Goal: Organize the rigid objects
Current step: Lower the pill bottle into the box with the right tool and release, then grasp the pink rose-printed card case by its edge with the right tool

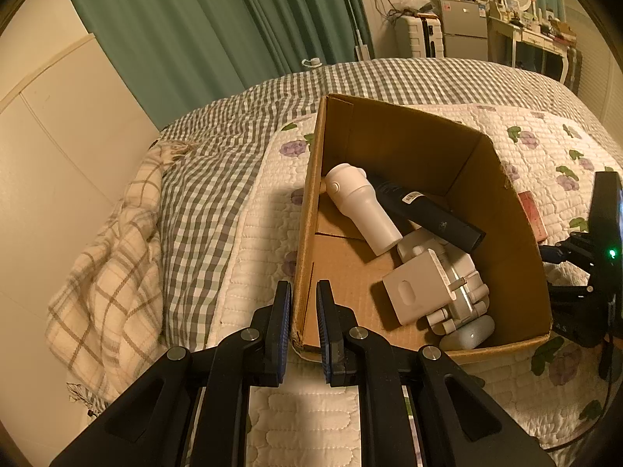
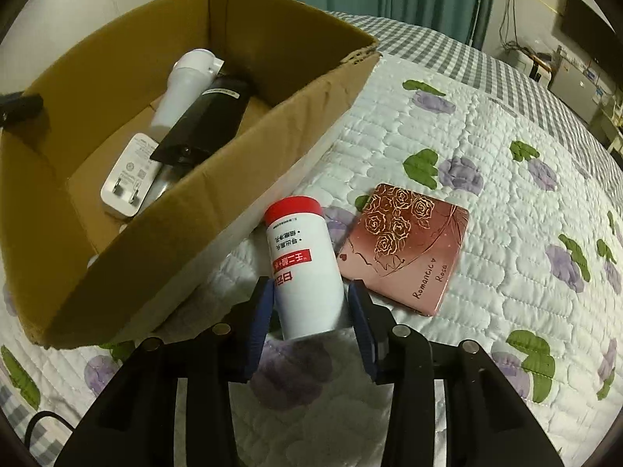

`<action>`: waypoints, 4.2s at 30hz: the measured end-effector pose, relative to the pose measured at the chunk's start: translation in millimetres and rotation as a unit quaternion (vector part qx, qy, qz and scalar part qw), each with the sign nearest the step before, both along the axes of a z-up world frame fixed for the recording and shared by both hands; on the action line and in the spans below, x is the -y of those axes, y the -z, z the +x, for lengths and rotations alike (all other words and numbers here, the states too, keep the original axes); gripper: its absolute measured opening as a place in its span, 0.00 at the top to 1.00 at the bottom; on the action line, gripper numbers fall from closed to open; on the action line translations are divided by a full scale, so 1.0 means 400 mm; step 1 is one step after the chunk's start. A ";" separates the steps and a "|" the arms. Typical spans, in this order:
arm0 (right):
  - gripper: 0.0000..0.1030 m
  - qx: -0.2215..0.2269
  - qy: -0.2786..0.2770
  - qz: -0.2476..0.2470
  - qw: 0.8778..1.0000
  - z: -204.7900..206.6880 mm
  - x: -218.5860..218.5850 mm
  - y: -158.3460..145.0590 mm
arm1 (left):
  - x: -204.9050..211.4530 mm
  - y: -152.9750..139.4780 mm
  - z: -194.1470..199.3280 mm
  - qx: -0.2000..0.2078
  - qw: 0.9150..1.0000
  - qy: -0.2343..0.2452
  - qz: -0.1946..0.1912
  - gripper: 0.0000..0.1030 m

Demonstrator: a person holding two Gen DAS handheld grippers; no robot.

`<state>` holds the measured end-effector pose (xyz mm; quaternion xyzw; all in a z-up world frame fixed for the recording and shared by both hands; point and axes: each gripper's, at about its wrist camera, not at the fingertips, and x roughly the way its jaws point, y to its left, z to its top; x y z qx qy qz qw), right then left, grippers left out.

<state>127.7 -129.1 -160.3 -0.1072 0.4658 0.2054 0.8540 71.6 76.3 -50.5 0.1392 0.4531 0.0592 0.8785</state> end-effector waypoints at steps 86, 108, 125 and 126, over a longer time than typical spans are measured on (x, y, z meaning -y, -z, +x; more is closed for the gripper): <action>0.06 0.047 0.038 -0.067 0.996 0.092 0.041 -0.002 | -0.003 0.003 -0.001 -0.004 1.000 -0.004 -0.004 0.88; 0.24 0.047 0.038 -0.077 0.995 0.099 0.031 0.026 | -0.002 0.004 -0.002 -0.004 1.000 -0.005 -0.003 0.88; 0.88 0.088 0.062 -0.048 0.993 0.004 0.069 -0.104 | -0.003 0.000 -0.001 -0.004 1.000 -0.002 -0.007 0.88; 0.89 0.080 0.053 -0.045 0.994 0.008 0.069 -0.109 | -0.004 0.000 -0.002 -0.003 1.000 -0.002 -0.008 0.88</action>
